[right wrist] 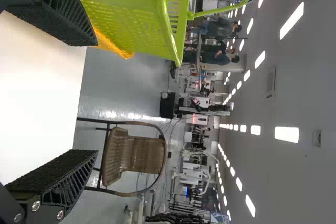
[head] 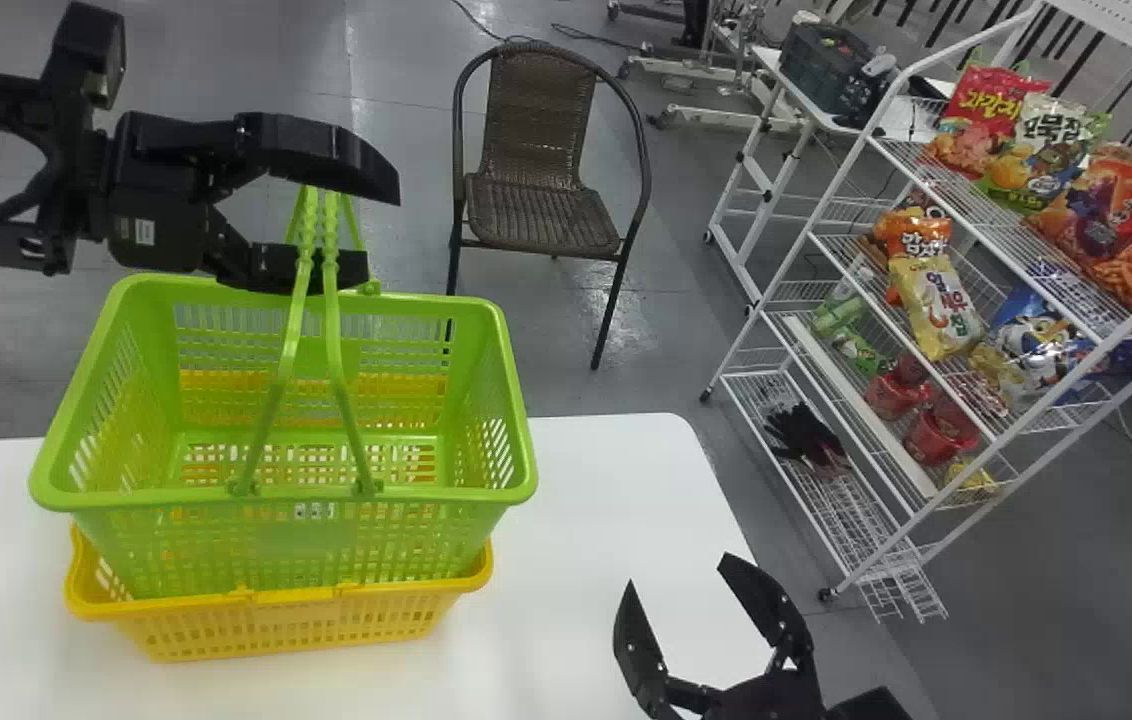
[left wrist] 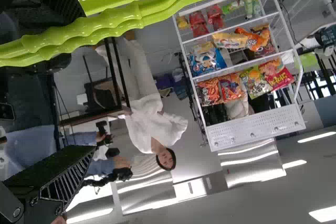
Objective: Grasp handle with right gripper to insert into left gripper then lift and swing left to center
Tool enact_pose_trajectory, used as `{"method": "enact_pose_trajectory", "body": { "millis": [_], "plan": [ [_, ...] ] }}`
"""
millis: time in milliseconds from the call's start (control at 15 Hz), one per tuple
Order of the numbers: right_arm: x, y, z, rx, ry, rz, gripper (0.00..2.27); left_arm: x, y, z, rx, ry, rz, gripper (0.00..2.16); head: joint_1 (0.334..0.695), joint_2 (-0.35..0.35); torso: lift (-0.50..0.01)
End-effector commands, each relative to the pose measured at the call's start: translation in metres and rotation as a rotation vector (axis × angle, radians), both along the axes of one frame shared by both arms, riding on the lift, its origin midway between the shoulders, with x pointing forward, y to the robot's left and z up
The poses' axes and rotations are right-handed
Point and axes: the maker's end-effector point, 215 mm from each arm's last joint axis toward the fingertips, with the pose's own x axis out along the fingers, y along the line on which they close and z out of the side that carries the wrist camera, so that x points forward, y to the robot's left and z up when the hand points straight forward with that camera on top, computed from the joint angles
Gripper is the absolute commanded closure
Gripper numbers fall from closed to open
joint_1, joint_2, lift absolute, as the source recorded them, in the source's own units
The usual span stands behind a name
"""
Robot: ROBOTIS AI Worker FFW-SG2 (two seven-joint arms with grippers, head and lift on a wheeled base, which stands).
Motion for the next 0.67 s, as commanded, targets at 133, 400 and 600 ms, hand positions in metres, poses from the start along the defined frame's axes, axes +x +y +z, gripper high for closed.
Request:
{"method": "enact_pose_trajectory", "body": {
  "millis": [133,400,600],
  "plan": [
    [-0.001,0.0,-0.002,0.002,0.0,0.0,0.09,0.007,0.002,0.02,-0.01,-0.011,0.004,0.12,0.695,-0.34,0.0],
    [-0.003,0.003,-0.005,0.005,0.007,0.003,0.09,0.013,0.001,0.044,-0.022,-0.041,0.002,0.12,0.695,-0.336,0.0],
    [-0.003,0.004,-0.005,0.006,0.007,0.005,0.08,0.021,0.006,0.068,-0.047,-0.048,0.007,0.12,0.695,-0.334,0.0]
  ]
}}
